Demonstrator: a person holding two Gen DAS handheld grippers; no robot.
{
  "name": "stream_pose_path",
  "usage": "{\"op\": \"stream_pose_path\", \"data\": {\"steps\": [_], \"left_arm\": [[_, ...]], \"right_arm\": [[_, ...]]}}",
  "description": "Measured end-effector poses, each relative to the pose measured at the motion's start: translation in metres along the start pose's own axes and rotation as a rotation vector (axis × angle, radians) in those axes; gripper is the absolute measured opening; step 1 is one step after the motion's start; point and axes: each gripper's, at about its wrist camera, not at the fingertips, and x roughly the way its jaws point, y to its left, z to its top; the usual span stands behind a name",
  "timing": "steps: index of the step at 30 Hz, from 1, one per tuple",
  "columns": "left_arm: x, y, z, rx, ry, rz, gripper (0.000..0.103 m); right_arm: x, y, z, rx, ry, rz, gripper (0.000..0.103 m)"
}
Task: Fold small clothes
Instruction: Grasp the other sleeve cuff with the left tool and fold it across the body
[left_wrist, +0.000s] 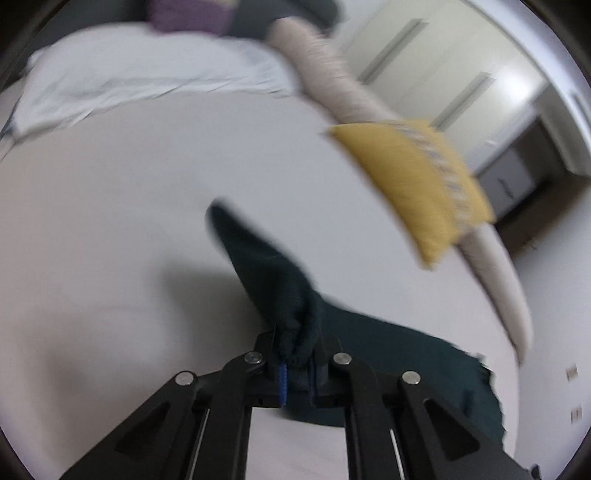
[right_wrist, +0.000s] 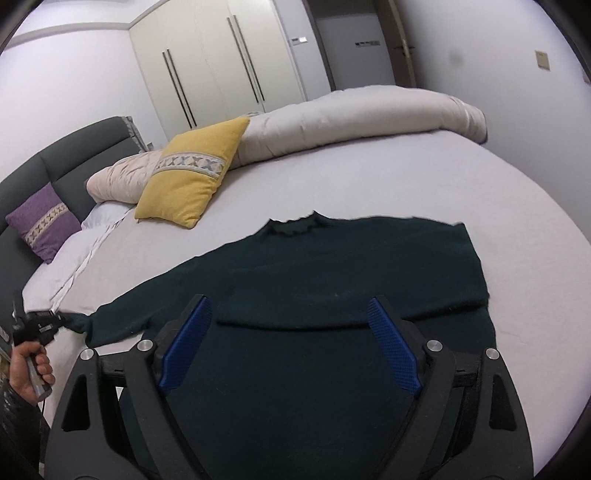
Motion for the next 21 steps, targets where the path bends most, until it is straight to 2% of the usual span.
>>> {"op": "stream_pose_path", "data": {"steps": [4,6,11,15,16,17,18,20,21], "left_arm": [[-0.001,-0.107,-0.021,0.157,0.024,-0.155,0.008],[0.009,-0.164,-0.05,0.235,0.066,-0.24,0.008],[0.053,-0.276,-0.137,0.375,0.194,-0.358,0.008],[0.089,-0.33,-0.203,0.453,0.3,-0.42,0.009],[0.097,-0.335,-0.215,0.459,0.333,-0.427,0.015],[0.106,-0.339,-0.227,0.466,0.376,-0.429,0.028],[0.111,-0.339,-0.234,0.464,0.412,-0.429,0.036],[0.108,-0.333,-0.236,0.453,0.43,-0.438,0.056],[0.101,-0.327,-0.232,0.455,0.416,-0.448,0.061]], "right_arm": [[-0.001,-0.024,-0.007,0.059,0.009,-0.002,0.086],[-0.001,-0.035,-0.012,0.083,0.016,-0.006,0.086],[-0.01,-0.071,-0.023,0.137,0.011,-0.028,0.086],[-0.01,-0.099,-0.031,0.182,0.024,-0.055,0.086],[-0.009,-0.107,-0.033,0.193,0.03,-0.059,0.086],[-0.007,-0.113,-0.034,0.201,0.036,-0.061,0.086],[-0.004,-0.118,-0.035,0.209,0.046,-0.06,0.086],[0.005,-0.122,-0.034,0.219,0.07,-0.049,0.086],[0.011,-0.123,-0.033,0.223,0.084,-0.04,0.086]]}}
